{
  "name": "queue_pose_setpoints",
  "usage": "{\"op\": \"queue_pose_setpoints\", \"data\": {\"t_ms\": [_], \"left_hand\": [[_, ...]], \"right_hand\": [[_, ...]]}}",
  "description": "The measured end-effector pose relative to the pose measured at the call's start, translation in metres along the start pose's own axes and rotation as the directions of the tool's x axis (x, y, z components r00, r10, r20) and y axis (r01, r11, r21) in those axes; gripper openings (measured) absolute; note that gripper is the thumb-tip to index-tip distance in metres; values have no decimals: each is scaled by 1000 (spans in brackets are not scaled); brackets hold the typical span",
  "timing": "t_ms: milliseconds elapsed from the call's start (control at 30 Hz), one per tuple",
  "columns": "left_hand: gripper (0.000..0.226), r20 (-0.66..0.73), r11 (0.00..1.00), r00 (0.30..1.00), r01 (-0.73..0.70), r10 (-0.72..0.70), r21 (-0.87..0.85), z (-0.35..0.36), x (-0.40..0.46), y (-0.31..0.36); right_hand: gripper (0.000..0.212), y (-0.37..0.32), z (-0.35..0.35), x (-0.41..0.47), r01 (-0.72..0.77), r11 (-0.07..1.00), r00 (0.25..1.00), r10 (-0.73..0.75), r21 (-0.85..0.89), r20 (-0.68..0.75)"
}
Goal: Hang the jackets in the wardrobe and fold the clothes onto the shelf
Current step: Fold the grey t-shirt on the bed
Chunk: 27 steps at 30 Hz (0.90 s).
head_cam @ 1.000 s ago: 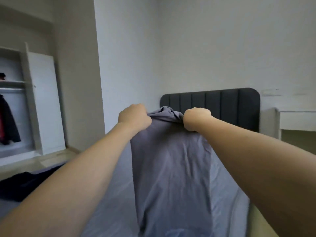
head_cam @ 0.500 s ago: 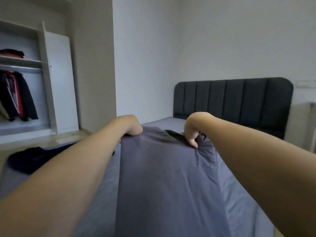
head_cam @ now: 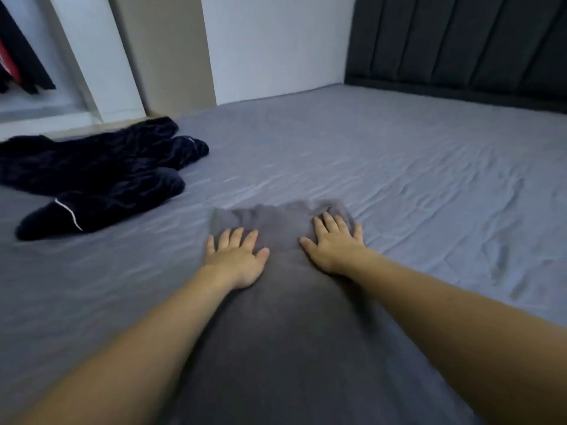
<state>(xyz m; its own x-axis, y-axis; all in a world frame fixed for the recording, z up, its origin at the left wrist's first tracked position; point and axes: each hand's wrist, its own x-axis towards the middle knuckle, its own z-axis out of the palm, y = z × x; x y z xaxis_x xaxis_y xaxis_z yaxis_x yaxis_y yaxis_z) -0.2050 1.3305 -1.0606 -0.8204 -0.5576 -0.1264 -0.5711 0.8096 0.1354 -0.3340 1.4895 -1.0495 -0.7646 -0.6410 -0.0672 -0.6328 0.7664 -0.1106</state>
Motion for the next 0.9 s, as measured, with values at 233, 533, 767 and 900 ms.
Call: {"op": "queue_pose_setpoints", "data": {"t_ms": [233, 533, 767, 900], "left_hand": [[68, -132, 999, 991, 31, -26, 33, 30, 10, -6], [67, 23, 996, 996, -85, 84, 37, 41, -126, -24], [67, 176, 971, 964, -218, 198, 102, 33, -269, -34], [71, 297, 961, 914, -267, 275, -68, 3, -313, -27]], "right_hand": [[73, 3, 37, 13, -10, 999, 985, 2, -46, -174], [76, -25, 45, -102, 37, 999, 998, -38, -6, -55], [80, -41, 49, -203, 136, 990, 991, -135, 39, -17], [79, -24, 58, -238, 187, 982, 979, -186, 2, -80]]}}
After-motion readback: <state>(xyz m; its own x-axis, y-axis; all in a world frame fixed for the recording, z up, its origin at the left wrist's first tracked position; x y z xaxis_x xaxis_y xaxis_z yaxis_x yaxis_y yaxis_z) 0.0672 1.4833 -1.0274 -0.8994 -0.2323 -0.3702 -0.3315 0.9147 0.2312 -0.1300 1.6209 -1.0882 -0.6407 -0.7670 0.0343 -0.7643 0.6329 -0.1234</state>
